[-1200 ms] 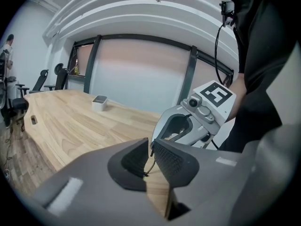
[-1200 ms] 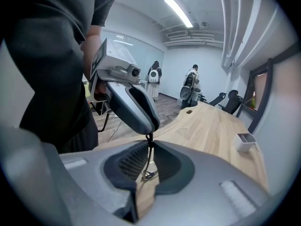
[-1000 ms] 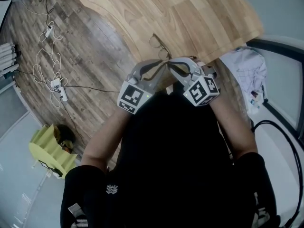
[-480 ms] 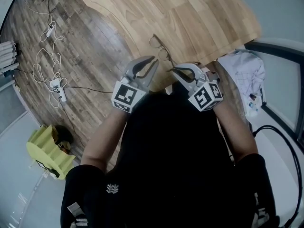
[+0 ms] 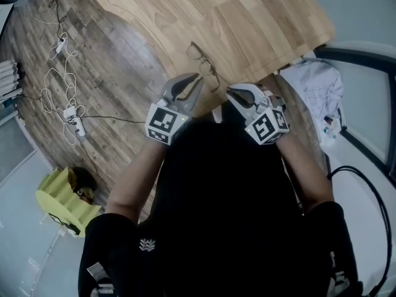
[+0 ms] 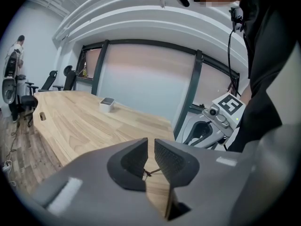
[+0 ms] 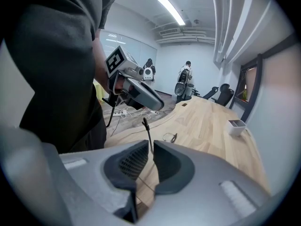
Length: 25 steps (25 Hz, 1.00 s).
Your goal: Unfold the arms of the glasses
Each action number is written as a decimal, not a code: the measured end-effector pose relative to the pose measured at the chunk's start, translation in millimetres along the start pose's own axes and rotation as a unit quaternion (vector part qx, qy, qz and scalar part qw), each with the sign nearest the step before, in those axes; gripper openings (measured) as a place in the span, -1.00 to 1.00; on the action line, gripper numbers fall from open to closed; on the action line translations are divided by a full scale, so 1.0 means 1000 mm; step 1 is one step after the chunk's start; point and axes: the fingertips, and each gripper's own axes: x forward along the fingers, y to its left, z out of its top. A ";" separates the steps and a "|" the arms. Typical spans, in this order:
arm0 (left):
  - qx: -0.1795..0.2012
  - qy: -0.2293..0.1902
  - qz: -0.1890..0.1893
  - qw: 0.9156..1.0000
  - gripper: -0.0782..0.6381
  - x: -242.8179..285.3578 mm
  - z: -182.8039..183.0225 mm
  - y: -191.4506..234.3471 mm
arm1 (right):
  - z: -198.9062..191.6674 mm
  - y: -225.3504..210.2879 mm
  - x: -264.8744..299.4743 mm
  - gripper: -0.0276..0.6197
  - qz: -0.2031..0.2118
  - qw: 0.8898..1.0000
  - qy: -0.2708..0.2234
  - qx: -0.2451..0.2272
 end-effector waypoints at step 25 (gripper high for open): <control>0.009 0.019 0.028 0.999 -0.64 0.002 0.005 0.018 | -0.050 -0.058 0.042 -0.52 -0.060 0.994 0.068 0.062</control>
